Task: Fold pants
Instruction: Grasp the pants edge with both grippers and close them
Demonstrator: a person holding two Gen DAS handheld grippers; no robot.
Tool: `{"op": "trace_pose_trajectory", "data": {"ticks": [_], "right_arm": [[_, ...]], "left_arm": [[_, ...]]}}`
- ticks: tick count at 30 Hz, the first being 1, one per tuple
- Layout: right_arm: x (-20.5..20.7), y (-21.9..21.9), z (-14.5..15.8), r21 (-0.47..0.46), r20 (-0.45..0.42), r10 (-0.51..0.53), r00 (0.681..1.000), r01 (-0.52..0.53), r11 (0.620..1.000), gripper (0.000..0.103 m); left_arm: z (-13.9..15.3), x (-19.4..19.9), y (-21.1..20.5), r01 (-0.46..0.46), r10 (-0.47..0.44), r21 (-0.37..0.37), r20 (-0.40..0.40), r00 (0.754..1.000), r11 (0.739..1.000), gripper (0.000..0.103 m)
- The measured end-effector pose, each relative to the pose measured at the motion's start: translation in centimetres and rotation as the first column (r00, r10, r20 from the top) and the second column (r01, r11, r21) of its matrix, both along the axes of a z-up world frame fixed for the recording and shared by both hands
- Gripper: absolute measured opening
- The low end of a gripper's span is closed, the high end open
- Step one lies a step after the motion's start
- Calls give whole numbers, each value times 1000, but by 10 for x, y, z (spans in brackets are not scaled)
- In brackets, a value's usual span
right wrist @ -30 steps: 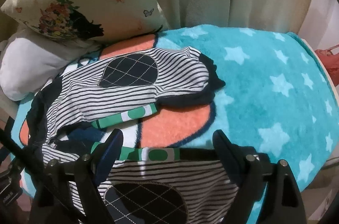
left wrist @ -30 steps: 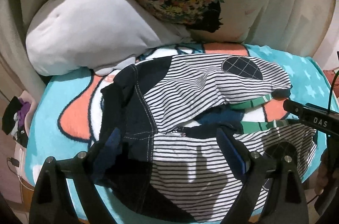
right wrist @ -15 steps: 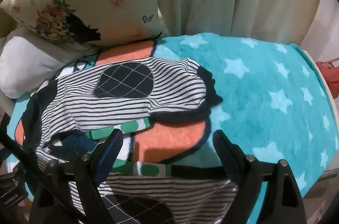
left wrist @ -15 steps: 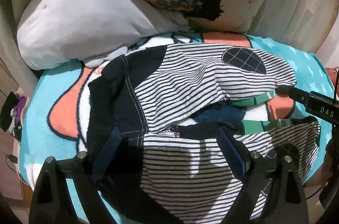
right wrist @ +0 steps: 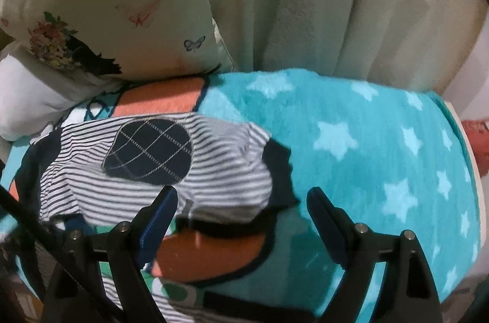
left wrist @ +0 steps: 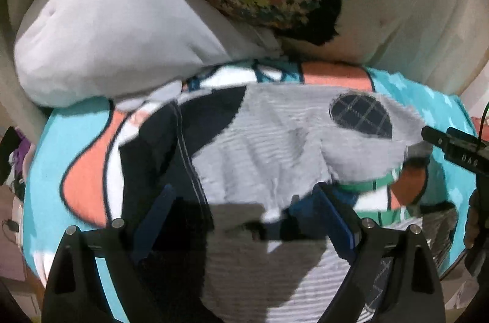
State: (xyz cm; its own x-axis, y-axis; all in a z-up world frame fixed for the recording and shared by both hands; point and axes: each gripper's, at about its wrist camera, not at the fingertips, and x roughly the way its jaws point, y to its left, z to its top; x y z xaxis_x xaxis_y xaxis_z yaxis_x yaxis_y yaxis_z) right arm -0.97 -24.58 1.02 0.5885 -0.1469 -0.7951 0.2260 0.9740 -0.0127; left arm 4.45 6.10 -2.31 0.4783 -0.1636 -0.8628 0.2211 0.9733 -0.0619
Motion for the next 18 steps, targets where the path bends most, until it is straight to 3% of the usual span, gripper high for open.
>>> {"op": "trace_pose_trajectory", "data": {"ticks": [5,9,13,16,18], "right_arm": [[31,-9,8,-71,20,115,993,-114,991,90],[59,-12,3,-66,7,194,981,-194,979,90],[82,-14,-8,-23,-19,243,970,-244,970,90],[92,-16,-16,21,-40,281,959,-280,960,90],[96,-14,-21,25,-57,305,951,-304,952,90]], "left_arm": [[6,47,-4,80,-81,-19,-26,996,997,92],[-2,80,-26,198,-197,15,-28,980,980,92],[-25,108,-41,283,-282,-5,-114,953,959,92],[-39,119,-47,328,-321,28,-144,936,944,80],[-46,125,-47,346,-335,51,-156,929,937,78]]}}
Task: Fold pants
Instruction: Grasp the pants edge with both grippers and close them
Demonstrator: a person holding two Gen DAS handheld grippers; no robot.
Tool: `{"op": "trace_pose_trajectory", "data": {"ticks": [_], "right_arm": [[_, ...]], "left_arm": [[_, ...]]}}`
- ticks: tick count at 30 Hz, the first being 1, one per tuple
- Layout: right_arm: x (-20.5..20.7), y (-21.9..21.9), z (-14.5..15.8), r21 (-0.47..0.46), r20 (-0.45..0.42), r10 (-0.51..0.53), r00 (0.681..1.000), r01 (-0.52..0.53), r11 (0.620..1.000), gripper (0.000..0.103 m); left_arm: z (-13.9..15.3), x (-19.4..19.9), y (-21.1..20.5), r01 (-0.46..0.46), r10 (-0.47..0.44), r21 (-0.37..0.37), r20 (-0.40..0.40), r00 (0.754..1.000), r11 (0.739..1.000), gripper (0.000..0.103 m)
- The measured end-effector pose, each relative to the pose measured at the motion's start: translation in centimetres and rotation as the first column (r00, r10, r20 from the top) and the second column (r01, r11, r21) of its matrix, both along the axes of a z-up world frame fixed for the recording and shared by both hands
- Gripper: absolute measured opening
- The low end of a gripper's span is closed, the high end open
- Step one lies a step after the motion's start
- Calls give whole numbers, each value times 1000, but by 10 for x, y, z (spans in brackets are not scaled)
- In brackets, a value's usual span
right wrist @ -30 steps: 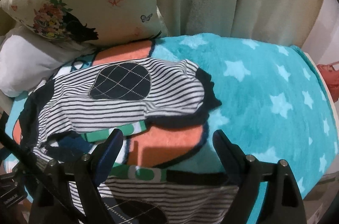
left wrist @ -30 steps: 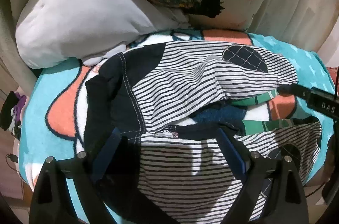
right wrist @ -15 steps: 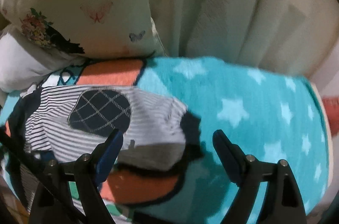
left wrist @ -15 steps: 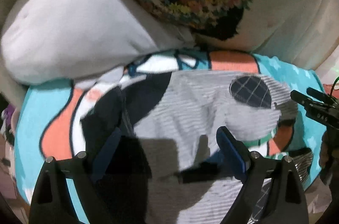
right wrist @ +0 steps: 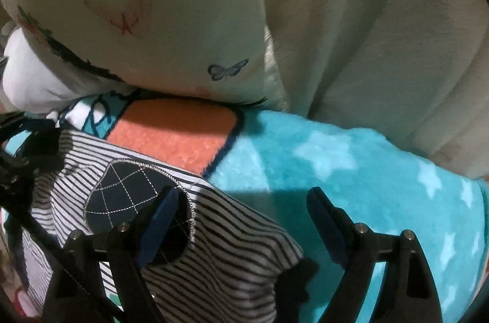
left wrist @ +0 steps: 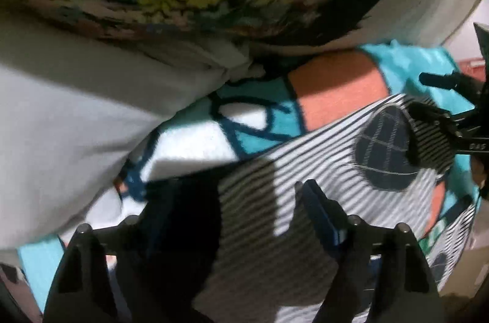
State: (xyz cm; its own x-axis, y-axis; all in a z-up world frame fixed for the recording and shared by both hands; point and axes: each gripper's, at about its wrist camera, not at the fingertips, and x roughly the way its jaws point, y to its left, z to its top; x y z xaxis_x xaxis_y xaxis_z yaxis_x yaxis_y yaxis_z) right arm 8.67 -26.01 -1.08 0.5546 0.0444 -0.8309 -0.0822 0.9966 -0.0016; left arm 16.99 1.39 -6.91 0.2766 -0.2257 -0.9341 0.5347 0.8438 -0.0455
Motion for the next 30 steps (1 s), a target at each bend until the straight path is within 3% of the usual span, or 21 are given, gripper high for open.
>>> {"op": "trace_pose_trajectory", "data": {"ticks": [7,12,14,15,16,17,18,19,21,22,30], "right_arm": [[8,6,-20,-33,-68,45,997,-47,998,89],[15,10,-22,-7,-70,27,997,-28,1000,89],[18,15,-22,-20,-66,39,997,-40,999,85],[18,17,-21,-17,-65,48,997,-49,999,78],[20,18,-19,-10,-67,58,996,-59,998,69],[20,21,-18,-8,-69,66,995,-67,998,63],[20,24,-16,2,-77,77,994,-78,997,46],[19,25,-14,18,-83,87,993,-86,996,23],[16,25,-10,48,-105,101,989,-96,994,9],[15,25,-9,53,-108,102,989,-97,994,7],[-9,14,24,120,-63,42,997,-34,992,6]], "left_arm": [[-10,16,13,12,-12,12,-63,998,1000,77],[-13,12,0,78,-73,65,-72,995,995,88],[-13,12,-5,79,-73,67,-75,994,995,88],[-12,10,-8,77,-72,69,-73,995,995,85],[-10,8,-7,75,-71,64,-65,995,995,71],[-6,6,-7,74,-72,53,-53,996,996,40],[-1,4,-6,65,-63,40,-46,997,997,18],[2,4,-5,52,-51,17,-69,996,998,5],[8,-4,-8,47,-47,25,-30,998,999,5],[10,-9,-10,51,-50,35,-20,999,998,5],[48,-57,-4,49,-49,-7,81,996,999,5]]}}
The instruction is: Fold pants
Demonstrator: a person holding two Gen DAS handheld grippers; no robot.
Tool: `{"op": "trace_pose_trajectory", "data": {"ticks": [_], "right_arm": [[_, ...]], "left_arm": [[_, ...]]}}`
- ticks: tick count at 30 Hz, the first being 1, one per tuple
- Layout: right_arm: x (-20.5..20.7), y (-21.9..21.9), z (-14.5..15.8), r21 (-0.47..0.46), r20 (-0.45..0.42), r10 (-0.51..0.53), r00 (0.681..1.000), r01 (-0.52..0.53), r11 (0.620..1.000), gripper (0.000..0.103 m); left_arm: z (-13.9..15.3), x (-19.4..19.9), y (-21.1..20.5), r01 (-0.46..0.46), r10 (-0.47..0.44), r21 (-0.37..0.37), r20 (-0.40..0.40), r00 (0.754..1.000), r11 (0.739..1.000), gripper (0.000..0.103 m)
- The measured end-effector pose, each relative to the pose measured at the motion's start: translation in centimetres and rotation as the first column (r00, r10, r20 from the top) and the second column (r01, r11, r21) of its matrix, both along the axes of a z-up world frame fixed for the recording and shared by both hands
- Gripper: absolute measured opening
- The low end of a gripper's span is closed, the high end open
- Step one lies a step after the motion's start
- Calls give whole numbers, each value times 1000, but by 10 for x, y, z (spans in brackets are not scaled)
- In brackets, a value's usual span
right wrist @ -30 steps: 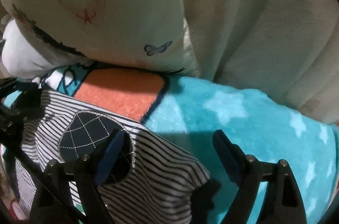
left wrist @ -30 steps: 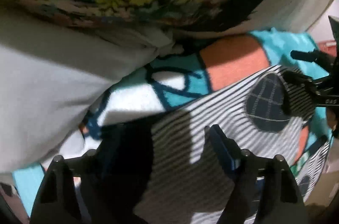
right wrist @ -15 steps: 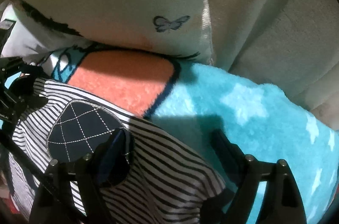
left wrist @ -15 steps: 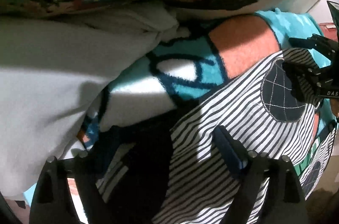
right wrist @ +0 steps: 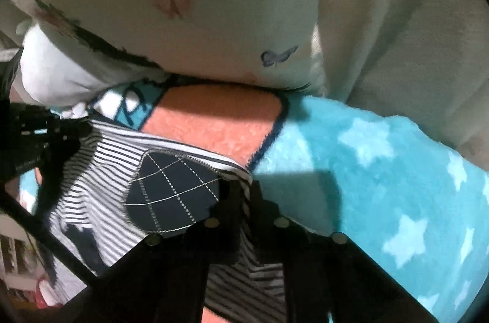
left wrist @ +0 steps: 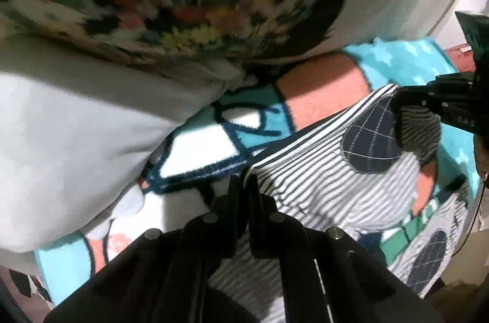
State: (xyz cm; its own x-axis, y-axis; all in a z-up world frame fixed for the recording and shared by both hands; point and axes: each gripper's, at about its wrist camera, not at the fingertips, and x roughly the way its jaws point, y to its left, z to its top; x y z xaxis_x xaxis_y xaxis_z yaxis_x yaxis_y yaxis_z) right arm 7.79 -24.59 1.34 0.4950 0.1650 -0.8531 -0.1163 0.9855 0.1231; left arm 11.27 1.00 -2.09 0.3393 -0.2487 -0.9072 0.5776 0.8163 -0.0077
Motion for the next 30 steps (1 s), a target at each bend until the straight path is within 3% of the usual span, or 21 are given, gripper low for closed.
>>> {"op": "trace_pose_trajectory", "data": {"ticks": [7,11,20,24,26,30], "right_arm": [[-57,16,25,-25,63,-31,998,33,999,6],[-95,26,22,-18,74,-84,994,86,996,5],[-186,22,-13,46,-8,-248,969,248,968,4],[-197,18,-17,91,-24,-305,952,306,948,5],[-191,15,-11,125,-19,-319,947,319,939,11],[-142,25,16,150,26,-291,956,284,947,53]], "left_arm": [[44,-79,3,48,-45,-18,146,988,999,5],[61,-99,26,77,-71,-27,180,981,997,5],[23,-163,50,126,-123,-10,117,985,992,5],[3,-179,50,148,-151,42,107,983,988,5],[1,-183,49,151,-155,48,107,982,987,5],[1,-189,49,134,-139,46,119,983,990,5]]}}
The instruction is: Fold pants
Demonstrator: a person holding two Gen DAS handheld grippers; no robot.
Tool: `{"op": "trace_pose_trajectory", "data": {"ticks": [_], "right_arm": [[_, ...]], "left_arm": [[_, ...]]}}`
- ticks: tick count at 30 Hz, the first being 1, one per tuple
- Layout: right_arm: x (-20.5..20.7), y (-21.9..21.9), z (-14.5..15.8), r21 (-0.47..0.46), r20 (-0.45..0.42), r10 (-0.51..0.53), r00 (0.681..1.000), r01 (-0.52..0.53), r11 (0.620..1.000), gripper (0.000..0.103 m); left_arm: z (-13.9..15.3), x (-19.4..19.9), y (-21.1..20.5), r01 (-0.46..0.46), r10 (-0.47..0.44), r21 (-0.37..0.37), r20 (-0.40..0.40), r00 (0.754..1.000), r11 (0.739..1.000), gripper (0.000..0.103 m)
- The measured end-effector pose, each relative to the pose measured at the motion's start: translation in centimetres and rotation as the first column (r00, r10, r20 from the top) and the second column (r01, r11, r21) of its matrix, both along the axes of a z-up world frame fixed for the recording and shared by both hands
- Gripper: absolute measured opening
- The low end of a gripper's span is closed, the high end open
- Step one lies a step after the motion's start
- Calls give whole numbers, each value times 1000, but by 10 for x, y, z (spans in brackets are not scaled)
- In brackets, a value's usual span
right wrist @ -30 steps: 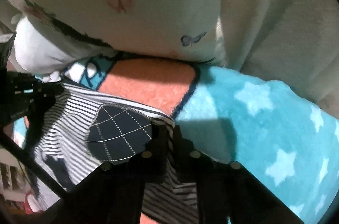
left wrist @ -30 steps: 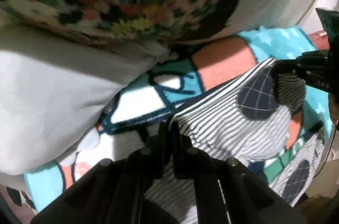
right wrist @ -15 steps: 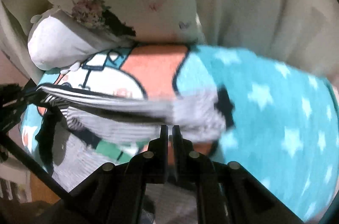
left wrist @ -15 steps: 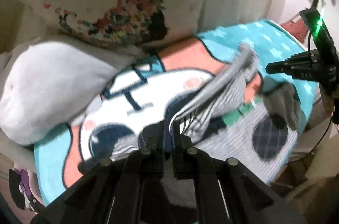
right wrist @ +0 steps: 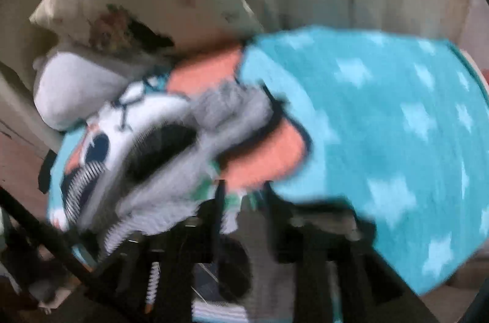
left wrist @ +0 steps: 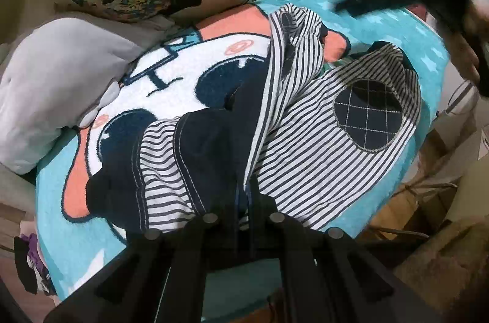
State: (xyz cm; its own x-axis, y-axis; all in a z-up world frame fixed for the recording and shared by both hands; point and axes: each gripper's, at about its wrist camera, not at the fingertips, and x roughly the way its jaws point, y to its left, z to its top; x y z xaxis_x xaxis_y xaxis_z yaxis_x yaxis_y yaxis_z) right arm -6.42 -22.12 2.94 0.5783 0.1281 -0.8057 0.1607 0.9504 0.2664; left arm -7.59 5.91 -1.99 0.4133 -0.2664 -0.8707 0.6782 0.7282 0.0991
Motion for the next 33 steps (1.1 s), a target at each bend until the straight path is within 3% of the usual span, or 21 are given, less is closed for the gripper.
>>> {"op": "trace_pose_trajectory", "data": {"ticks": [3,7,10,14,15,16,17,21,27,33], "right_arm": [[47,7,7,-3,-14,-4,1000,4,1000,56],[101,19,-1,-62,-120,-50,992,42,997,56],[126,27,-11,-156,-186,-101,977,73,985,59],[148,38,-30,-284,-243,-102,965,29,958,60],[151,42,-34,-308,-256,-86,963,3,952,48],[153,44,-37,-315,-269,-66,961,-23,949,12],[152,43,-39,-308,-281,-57,958,-34,951,3],[132,28,-25,-245,-206,-63,976,11,970,3],[71,-1,5,-155,-92,-121,988,105,982,2],[3,-24,-5,4,-47,-208,977,209,978,3]], "left_arm": [[2,0,1,-23,23,-7,8,1000,1000,5],[8,1,1,-46,46,-7,29,999,999,5],[11,0,0,-50,50,-1,45,998,999,5],[12,-1,-1,-45,45,7,50,998,999,5],[11,0,-1,-42,42,8,49,998,999,5],[11,1,-1,-39,39,9,47,998,999,5],[11,1,-1,-35,34,10,47,998,999,5],[16,5,2,-22,23,-3,44,999,1000,5],[27,1,5,33,-32,-7,66,997,999,5],[12,-6,2,116,-117,32,31,993,993,5]]}}
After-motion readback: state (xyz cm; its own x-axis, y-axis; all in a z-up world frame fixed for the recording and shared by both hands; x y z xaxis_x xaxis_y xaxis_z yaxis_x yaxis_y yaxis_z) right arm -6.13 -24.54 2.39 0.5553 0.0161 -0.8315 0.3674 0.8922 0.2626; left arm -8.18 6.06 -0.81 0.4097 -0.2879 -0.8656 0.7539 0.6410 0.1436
